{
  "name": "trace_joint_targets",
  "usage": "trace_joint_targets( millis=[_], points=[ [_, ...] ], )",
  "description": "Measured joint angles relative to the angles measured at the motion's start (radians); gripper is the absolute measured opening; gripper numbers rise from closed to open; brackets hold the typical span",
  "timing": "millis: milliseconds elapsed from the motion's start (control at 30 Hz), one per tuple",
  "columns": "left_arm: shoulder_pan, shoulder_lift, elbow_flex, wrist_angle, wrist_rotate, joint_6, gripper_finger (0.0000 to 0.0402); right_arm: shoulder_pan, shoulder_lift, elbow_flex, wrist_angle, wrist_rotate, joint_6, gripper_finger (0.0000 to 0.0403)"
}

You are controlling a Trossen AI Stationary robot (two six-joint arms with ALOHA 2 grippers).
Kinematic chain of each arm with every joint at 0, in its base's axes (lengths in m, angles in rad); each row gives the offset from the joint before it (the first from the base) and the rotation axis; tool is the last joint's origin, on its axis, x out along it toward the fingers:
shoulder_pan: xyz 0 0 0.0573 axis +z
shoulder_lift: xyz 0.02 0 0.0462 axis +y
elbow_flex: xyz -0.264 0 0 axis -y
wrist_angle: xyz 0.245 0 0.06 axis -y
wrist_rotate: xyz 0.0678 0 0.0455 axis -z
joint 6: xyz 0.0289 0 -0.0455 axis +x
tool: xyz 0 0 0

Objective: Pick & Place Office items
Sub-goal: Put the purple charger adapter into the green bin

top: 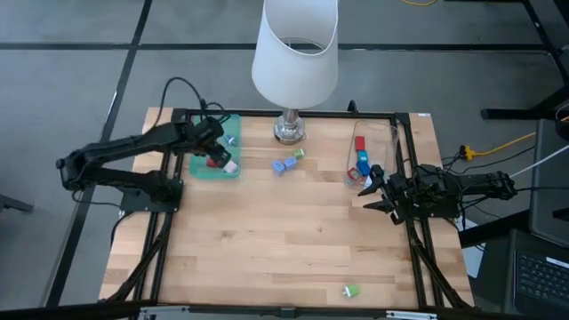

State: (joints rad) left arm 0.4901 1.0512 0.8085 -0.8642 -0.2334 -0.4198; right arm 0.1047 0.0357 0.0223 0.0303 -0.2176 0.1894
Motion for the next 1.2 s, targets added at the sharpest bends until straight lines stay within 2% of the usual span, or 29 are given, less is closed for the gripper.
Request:
trace_joint_targets(
  millis=[167, 267, 500, 767, 800, 933, 1000, 1100, 1200],
  points=[
    [0.155, 0.011, -0.195, 0.307, 0.139, 0.036, 0.0201, 0.000, 0.000, 0.000, 0.000, 0.000, 0.000, 0.0192],
    [0.270, 0.012, -0.261, 0.418, 0.271, 0.084, 0.0201, 0.000, 0.000, 0.000, 0.000, 0.000, 0.000, 0.0192],
    [0.490, 0.022, -0.293, 0.452, 0.439, 0.195, 0.0201, 0.000, 0.000, 0.000, 0.000, 0.000, 0.000, 0.0192],
    [0.583, 0.022, -0.293, 0.498, 0.493, 0.284, 0.0203, 0.000, 0.000, 0.000, 0.000, 0.000, 0.000, 0.0192],
    [0.585, 0.022, -0.293, 0.510, 0.496, 0.282, 0.0219, 0.000, 0.000, 0.000, 0.000, 0.000, 0.000, 0.0192],
    [0.585, 0.022, -0.293, 0.561, 0.497, 0.252, 0.0331, 0.000, 0.000, 0.000, 0.000, 0.000, 0.000, 0.0192],
    [0.585, 0.022, -0.293, 0.578, 0.499, 0.250, 0.0372, 0.000, 0.000, 0.000, 0.000, 0.000, 0.000, 0.0192],
    [0.585, 0.022, -0.293, 0.613, 0.517, 0.238, 0.0391, 0.000, 0.000, 0.000, 0.000, 0.000, 0.000, 0.0192],
    [0.584, 0.022, -0.293, 0.631, 0.556, 0.205, 0.0381, 0.000, 0.000, 0.000, 0.000, 0.000, 0.000, 0.0192]
  ],
)
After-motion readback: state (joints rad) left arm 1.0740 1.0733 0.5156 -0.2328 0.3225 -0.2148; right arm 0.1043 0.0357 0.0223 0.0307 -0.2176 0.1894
